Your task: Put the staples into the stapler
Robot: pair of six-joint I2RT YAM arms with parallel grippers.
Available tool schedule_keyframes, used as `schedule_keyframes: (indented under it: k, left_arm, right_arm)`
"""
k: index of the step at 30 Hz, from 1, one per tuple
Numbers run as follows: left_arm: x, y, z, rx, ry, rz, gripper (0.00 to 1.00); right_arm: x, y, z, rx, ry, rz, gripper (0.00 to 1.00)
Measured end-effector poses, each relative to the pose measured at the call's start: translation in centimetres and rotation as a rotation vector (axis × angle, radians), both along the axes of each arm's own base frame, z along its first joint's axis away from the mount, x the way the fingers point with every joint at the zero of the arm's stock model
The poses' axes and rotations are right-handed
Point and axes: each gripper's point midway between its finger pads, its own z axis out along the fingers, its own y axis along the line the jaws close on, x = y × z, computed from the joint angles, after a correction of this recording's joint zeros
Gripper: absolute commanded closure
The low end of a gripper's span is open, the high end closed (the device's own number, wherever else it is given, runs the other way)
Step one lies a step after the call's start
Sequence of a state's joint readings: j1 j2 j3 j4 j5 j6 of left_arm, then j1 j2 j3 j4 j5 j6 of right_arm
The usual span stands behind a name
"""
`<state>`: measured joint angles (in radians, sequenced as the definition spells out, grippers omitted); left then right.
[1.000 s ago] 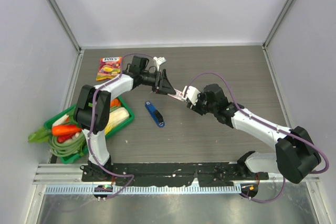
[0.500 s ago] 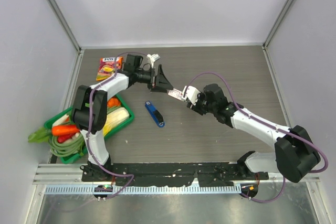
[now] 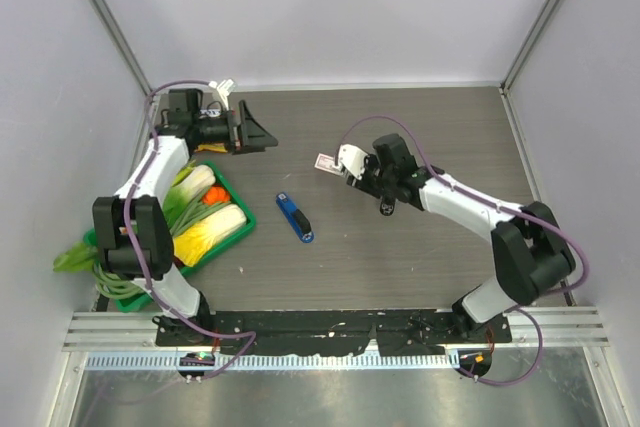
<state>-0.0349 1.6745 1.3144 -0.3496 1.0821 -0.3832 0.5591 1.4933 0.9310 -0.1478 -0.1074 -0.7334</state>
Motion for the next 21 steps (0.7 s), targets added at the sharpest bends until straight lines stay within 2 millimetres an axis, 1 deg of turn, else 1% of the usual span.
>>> schedule_keyframes:
  k: [1,4,8,10,15,18,21]
  left_arm:
    - [0.0,0.7,0.1,0.005,-0.001,0.014,0.0]
    - [-0.1,3.4,0.2,0.026,0.002,0.073,0.0]
    - [-0.8,5.9,0.2,0.053,0.006,0.12,0.0]
    - [-1.4,6.3,0.2,0.064,0.008,0.124,0.0]
    - [-3.0,6.2,0.4,0.073,-0.003,0.115,0.0]
    - [-3.4,6.2,0.5,0.074,-0.007,0.118,0.0]
    - [-3.5,6.4,0.3,0.074,0.0,0.124,0.0]
  right_arm:
    - [0.7,-0.1,-0.2,-0.012,0.007,-0.001,0.73]
    - [3.0,-0.7,-0.7,-0.049,0.022,-0.006,0.73]
    - [5.2,-1.2,-1.7,-0.106,0.04,0.011,0.71]
    - [6.1,-1.2,-2.5,-0.144,0.053,0.036,0.7]
    - [7.1,-0.7,-4.7,-0.227,0.086,0.125,0.68]
    - [7.4,-0.6,-6.1,-0.271,0.107,0.173,0.67]
    - [7.8,-0.4,-7.1,-0.302,0.127,0.21,0.64]
